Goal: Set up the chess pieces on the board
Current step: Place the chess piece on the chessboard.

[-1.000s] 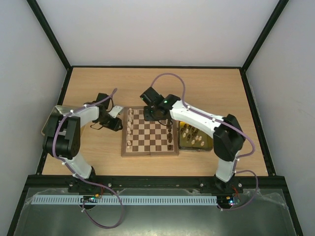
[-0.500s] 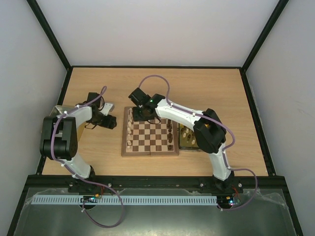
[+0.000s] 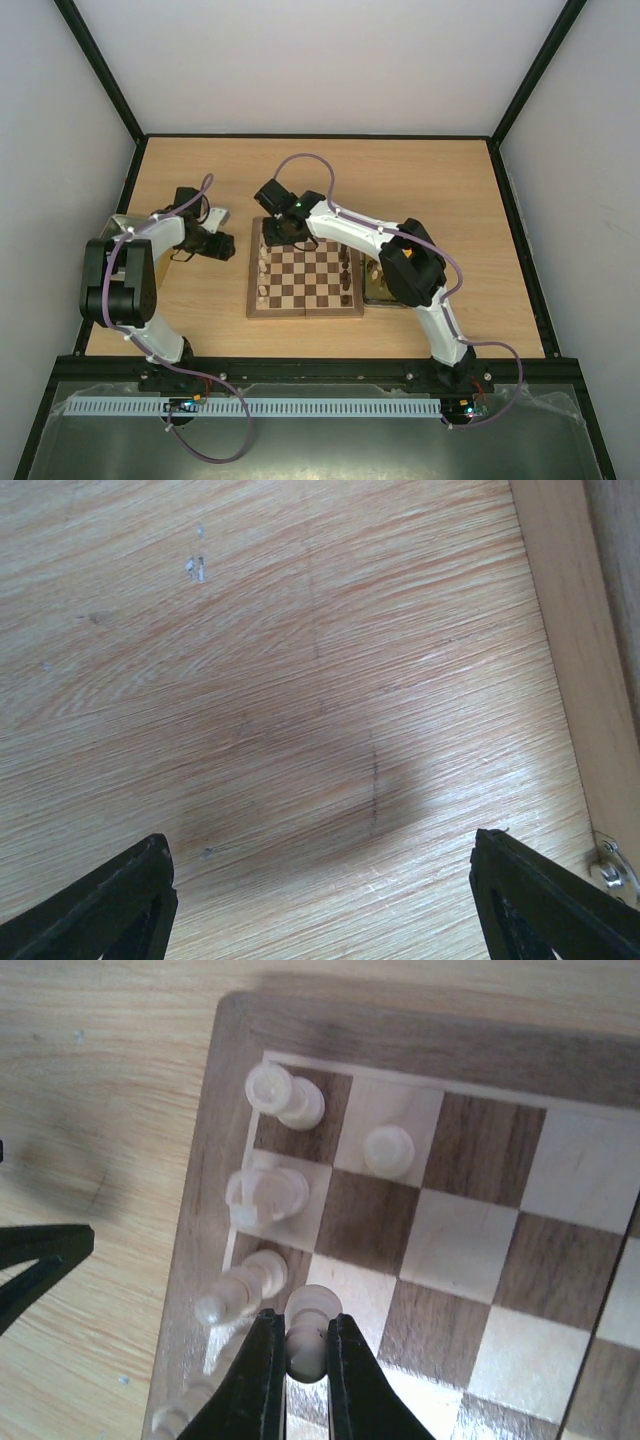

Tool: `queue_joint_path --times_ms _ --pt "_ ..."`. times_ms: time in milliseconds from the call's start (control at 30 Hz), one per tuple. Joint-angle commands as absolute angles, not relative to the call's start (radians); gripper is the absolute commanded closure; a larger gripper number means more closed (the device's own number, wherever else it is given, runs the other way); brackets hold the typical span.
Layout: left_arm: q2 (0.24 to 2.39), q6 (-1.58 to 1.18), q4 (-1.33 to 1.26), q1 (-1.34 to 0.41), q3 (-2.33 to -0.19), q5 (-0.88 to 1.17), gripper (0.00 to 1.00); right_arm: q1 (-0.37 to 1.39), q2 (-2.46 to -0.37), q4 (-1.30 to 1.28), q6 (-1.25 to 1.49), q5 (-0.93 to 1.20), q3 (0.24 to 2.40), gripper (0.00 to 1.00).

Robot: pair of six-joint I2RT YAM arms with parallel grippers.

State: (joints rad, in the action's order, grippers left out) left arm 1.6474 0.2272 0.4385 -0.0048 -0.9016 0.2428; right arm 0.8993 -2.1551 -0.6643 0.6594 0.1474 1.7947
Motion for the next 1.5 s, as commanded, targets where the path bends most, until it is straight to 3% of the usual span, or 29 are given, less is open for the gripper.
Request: queue_joint_path --times_ms 0,867,1300,1467 --pt "1.617 0.221 0.448 0.01 -0.885 0.254 0.19 0.904 -2.192 -0.689 0.64 0.1 1.864 0.97" --pt "1.624 0.224 0.448 0.023 -0.892 0.281 0.19 0.882 -2.277 -0.728 0.639 0.072 1.916 0.96" --pt "1.622 0.229 0.446 0.026 -0.885 0.29 0.2 0.881 -2.246 -0.721 0.639 0.047 1.922 0.71" --pt "1.624 0.229 0.446 0.026 -0.884 0.291 0.21 0.882 -2.233 -0.718 0.641 0.037 1.929 0.7"
